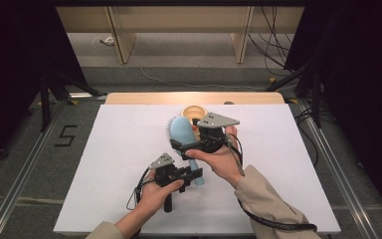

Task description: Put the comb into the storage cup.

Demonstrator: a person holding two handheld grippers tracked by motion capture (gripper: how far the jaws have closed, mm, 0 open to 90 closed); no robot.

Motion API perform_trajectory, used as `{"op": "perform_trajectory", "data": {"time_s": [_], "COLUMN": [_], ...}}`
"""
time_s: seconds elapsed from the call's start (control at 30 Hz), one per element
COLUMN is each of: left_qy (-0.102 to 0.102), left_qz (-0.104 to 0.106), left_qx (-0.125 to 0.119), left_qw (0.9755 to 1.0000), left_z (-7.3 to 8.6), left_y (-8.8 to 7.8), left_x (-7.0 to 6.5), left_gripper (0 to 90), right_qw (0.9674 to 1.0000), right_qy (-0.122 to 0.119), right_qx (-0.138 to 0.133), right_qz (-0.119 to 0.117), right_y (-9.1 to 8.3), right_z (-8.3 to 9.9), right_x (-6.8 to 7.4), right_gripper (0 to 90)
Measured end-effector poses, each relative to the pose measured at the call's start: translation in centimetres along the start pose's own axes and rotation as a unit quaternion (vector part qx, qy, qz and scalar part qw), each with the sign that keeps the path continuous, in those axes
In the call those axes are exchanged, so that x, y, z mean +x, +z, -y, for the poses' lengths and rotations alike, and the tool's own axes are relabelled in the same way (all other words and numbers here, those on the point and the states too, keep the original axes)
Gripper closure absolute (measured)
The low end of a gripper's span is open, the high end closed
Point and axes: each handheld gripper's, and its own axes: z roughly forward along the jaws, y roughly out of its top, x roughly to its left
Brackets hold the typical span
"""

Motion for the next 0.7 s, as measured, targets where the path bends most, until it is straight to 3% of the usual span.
{"op": "perform_trajectory", "data": {"time_s": [0.7], "left_qy": [0.001], "left_qz": [0.000], "left_qx": [0.000], "left_qw": [1.0000], "left_z": [0.0], "left_y": [0.0], "left_x": [0.0], "left_gripper": [66.9], "right_qw": [0.9998], "right_qy": [0.012], "right_qx": [0.012], "right_qz": [0.003], "right_y": [1.9], "right_z": [-0.5], "right_x": [-0.3], "right_gripper": [1.4]}}
